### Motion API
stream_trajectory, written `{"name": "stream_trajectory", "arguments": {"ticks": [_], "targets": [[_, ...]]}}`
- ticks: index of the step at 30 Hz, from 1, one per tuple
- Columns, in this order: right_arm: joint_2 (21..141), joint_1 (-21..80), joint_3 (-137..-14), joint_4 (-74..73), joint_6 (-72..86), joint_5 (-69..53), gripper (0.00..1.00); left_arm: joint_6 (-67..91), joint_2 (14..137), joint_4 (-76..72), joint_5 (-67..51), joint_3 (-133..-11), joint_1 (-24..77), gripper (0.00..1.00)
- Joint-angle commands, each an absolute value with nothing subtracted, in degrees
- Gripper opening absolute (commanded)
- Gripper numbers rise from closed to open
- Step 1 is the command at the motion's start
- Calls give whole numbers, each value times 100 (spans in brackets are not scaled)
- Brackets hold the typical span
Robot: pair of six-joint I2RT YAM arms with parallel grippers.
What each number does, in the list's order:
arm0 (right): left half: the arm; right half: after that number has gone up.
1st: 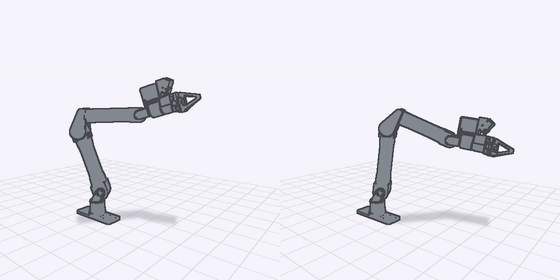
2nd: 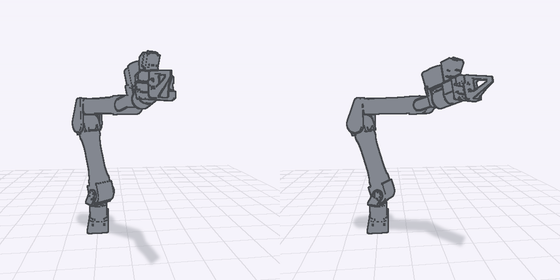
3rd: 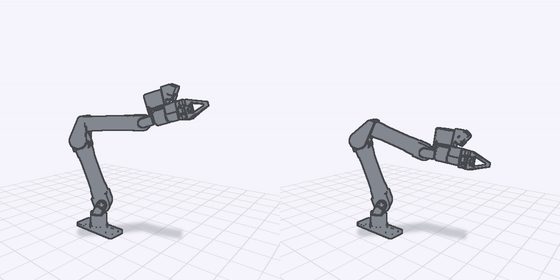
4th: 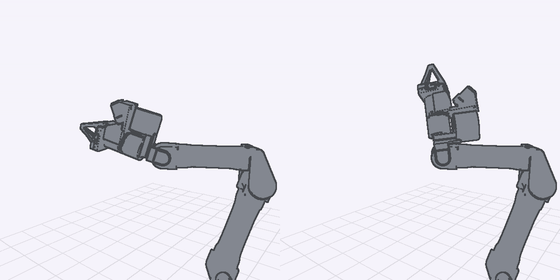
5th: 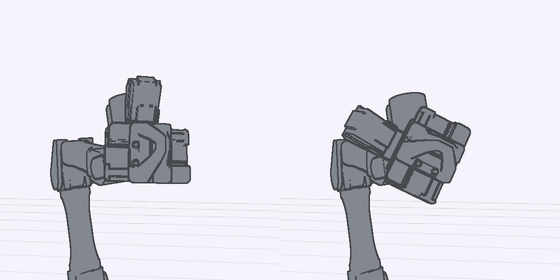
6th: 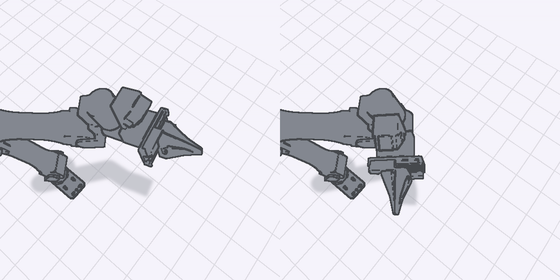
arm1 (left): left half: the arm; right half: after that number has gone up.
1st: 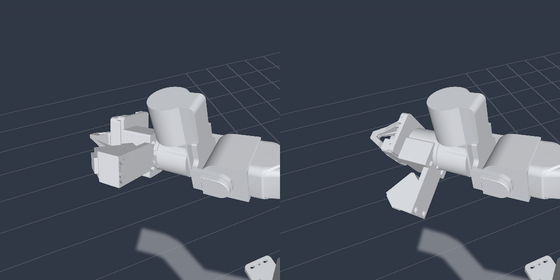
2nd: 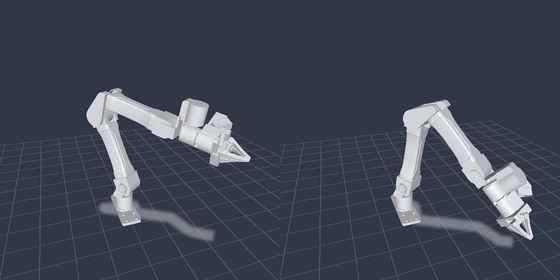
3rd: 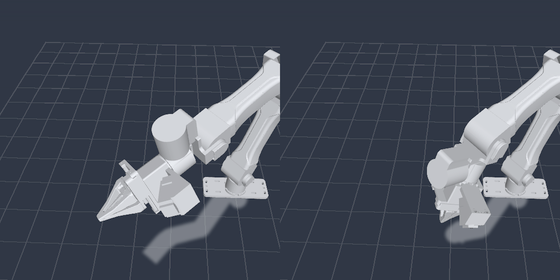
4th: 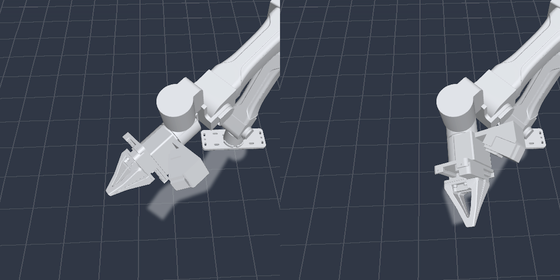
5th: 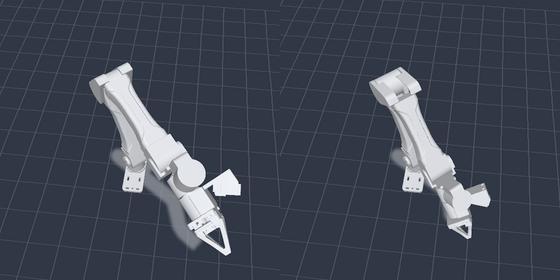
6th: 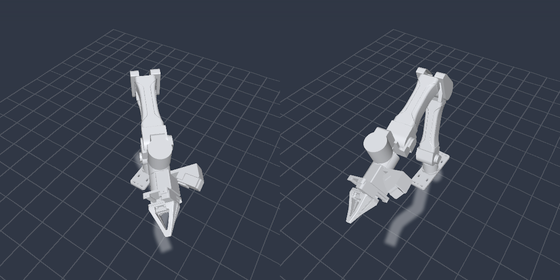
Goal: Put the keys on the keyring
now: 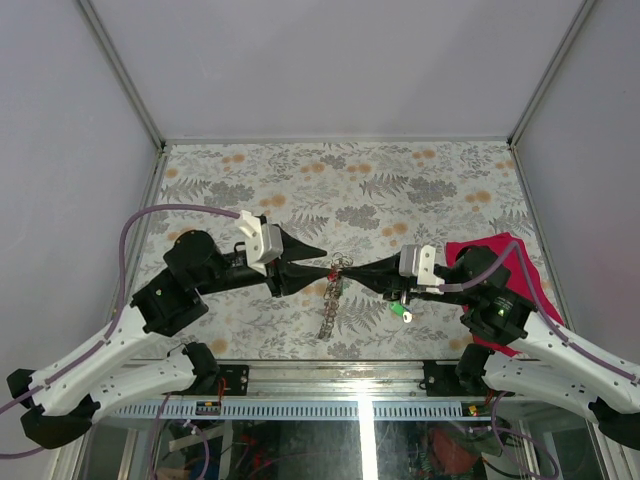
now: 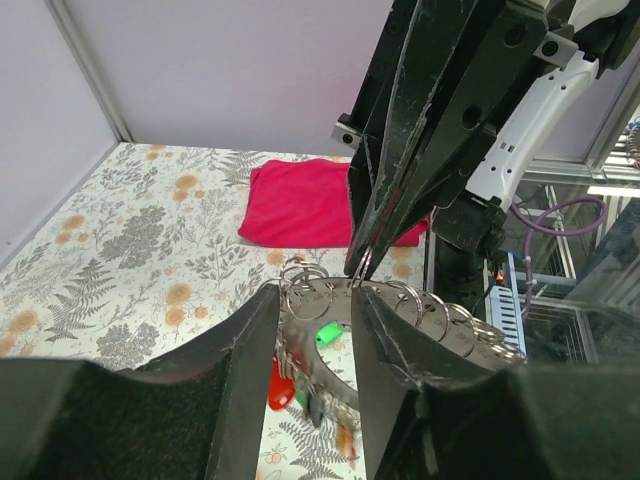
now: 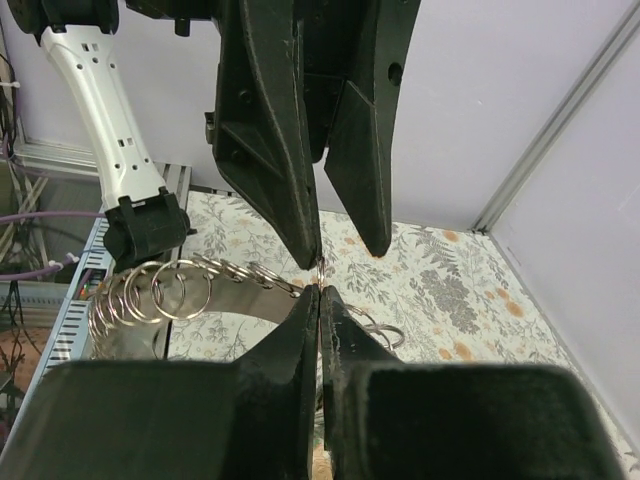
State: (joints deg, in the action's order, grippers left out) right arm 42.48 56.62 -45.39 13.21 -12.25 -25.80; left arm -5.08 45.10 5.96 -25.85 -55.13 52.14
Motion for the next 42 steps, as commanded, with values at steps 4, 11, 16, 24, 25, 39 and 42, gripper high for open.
{"name": "stream_trajectory", "arguments": {"ticks": [4, 11, 16, 24, 25, 39, 42], "targets": [[4234, 5680, -4750, 2080, -1086, -2785, 0, -657, 4576, 224, -2879, -5512, 5244, 30], [4293, 5681, -4737, 2196, -991, -2813, 0, -724, 4648, 221, -3235, -5572, 5240, 26], [4298, 5680, -4727, 2197, -972, -2820, 0, -755, 4687, 215, -3411, -5602, 5247, 24], [4325, 5679, -4720, 2179, -932, -2906, 0, -776, 4695, 141, -3441, -5629, 5246, 19], [4336, 5680, -4720, 2161, -931, -2913, 0, -769, 4701, 119, -3454, -5633, 5239, 18], [4400, 5683, -4722, 2072, -855, -3047, 0, -816, 4753, 53, -3515, -5677, 5248, 16], [4411, 5680, -4735, 1987, -852, -3097, 0, -830, 4752, 41, -3505, -5684, 5249, 15]]}}
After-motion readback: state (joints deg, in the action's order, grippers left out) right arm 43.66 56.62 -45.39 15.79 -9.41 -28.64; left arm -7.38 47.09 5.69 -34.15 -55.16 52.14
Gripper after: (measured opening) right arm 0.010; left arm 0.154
